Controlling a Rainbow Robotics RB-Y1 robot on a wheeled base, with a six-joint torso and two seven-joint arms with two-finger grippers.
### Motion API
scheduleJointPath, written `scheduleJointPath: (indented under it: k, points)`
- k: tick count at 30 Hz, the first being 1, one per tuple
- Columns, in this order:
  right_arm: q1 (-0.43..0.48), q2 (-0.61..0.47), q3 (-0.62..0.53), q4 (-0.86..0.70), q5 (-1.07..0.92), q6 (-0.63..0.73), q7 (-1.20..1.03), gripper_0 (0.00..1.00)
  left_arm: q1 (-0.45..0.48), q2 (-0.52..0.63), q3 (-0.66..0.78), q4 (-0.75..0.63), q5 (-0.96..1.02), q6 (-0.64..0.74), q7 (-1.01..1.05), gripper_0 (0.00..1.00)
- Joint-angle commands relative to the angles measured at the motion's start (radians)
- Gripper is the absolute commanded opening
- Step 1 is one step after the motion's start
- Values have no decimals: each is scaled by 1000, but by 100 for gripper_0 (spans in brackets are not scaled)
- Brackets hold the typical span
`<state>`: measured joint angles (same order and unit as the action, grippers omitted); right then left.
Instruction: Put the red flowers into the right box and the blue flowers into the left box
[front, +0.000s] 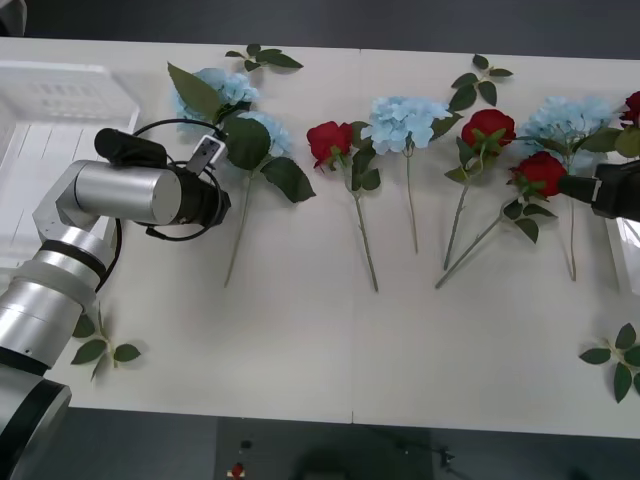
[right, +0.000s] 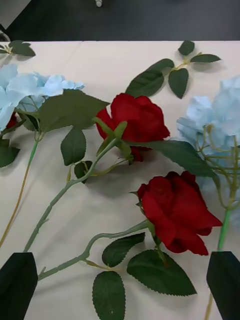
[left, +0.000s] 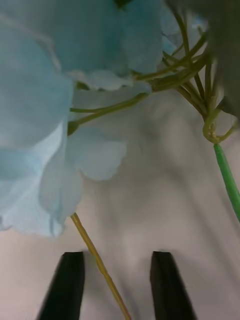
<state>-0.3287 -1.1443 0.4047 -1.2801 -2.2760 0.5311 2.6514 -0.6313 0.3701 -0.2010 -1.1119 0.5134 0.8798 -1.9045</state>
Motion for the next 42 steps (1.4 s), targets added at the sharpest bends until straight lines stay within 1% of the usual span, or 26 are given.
scheduleJointPath:
  k: [1, 6, 10, 14, 17, 19, 22, 26, 29, 32, 34, 35, 36, 37, 38, 39, 41, 42]
  points:
    - [-56, 41, -20, 5, 72, -36, 1, 100, -25, -2, -5, -2, 2, 16, 58, 0]
    - [-115, 93, 2, 68, 118, -39, -21, 100, -5, 7, 29, -17, 28, 61, 53, 0]
    - [-184, 101, 72, 128, 87, -45, -59, 100, 48, 43, 40, -98, 89, 97, 48, 0]
    - [-247, 101, 163, 165, 69, -83, -162, 100, 102, 87, 55, -174, 175, 140, 42, 0]
    - [-282, 100, 206, 185, 62, -115, -254, 100, 165, 121, 77, -240, 226, 162, 31, 0]
    - [-294, 100, 212, 197, 62, -114, -297, 100, 200, 139, 86, -276, 246, 162, 28, 0]
    - [-314, 95, 213, 215, 62, -97, -389, 100, 292, 179, 109, -367, 289, 162, 22, 0]
    - [-337, 89, 213, 235, 66, -69, -456, 100, 383, 211, 141, -437, 341, 162, 8, 0]
    - [-369, 83, 213, 265, 119, -26, -513, 100, 456, 227, 170, -494, 379, 162, -8, 0]
    - [-398, 77, 213, 297, 174, 26, -562, 100, 501, 231, 186, -531, 399, 162, -18, 0]
    - [-421, 70, 212, 318, 210, 66, -597, 100, 513, 231, 189, -543, 402, 162, -24, 0]
    - [-432, 67, 213, 329, 225, 84, -616, 100, 513, 231, 187, -543, 402, 162, -25, 5]
    - [-434, 67, 213, 334, 233, 92, -625, 100, 513, 231, 186, -543, 402, 162, -27, 17]
    - [-441, 66, 213, 338, 250, 102, -642, 100, 510, 228, 184, -543, 399, 162, -28, 50]
    - [-448, 64, 213, 344, 268, 112, -659, 100, 506, 227, 179, -543, 398, 162, -31, 73]
    - [-452, 64, 212, 346, 283, 113, -674, 100, 502, 227, 178, -543, 398, 162, -31, 80]
    - [-455, 66, 213, 347, 320, 113, -705, 100, 487, 227, 172, -543, 399, 171, -33, 87]
    - [-460, 69, 212, 347, 343, 113, -728, 100, 472, 227, 169, -542, 396, 186, -31, 88]
